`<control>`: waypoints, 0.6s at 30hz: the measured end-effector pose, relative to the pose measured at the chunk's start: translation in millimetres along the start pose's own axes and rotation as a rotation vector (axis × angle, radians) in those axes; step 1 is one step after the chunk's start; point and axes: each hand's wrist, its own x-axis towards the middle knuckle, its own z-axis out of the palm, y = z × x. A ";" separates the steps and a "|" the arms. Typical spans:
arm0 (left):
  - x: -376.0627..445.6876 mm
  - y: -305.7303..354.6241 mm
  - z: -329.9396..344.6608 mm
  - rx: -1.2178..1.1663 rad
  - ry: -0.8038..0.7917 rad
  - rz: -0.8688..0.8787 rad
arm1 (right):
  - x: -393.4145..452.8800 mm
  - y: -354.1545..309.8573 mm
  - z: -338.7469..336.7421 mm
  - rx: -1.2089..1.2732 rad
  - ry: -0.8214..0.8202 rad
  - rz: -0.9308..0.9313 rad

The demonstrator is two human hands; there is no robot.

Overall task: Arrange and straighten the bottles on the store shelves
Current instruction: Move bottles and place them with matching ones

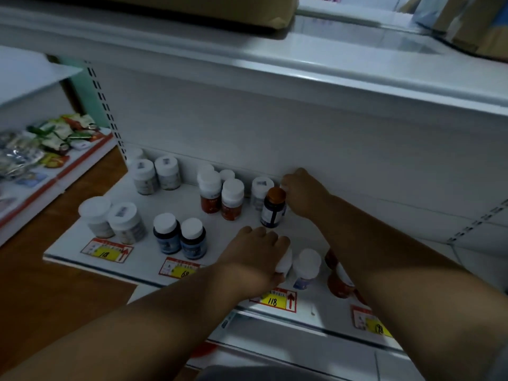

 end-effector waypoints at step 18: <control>-58.7 -14.5 2.9 -0.230 0.416 0.002 | -66.4 -24.7 -34.8 0.199 0.004 0.037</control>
